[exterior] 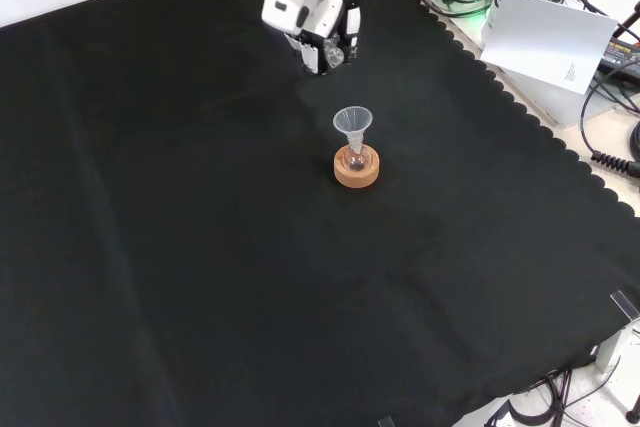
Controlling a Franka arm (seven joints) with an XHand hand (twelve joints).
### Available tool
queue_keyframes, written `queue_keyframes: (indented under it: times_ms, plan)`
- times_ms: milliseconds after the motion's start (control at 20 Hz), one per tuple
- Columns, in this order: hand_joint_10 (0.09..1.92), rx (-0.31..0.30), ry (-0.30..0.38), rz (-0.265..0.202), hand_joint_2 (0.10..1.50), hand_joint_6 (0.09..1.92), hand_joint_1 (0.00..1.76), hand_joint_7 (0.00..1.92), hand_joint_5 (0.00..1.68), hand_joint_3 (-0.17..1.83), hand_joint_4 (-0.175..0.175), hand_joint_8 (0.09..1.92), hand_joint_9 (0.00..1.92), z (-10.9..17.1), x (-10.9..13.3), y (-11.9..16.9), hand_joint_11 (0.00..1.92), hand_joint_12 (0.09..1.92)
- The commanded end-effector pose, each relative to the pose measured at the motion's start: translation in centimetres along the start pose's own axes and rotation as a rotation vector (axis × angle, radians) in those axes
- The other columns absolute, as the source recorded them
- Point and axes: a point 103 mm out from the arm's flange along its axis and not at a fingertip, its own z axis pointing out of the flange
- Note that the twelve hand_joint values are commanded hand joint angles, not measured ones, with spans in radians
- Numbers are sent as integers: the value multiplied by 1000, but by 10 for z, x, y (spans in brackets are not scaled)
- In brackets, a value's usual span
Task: Pour the water from the graduated cylinder into the round-bottom flask.
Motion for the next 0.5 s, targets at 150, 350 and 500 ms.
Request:
queue_keyframes:
  times_ms: [150,350,500]
  plan:
    - [87,102,-65,-19,1130,1053,1251,968,933,0,-175,1052,1429,8,17,8,1283,756]
    - [87,149,-102,-8,1127,1039,1252,976,942,-1,-175,1038,1431,7,21,11,1283,757]
    - [87,189,-124,-4,1126,1037,1253,977,944,-1,-175,1036,1432,7,24,14,1282,757]
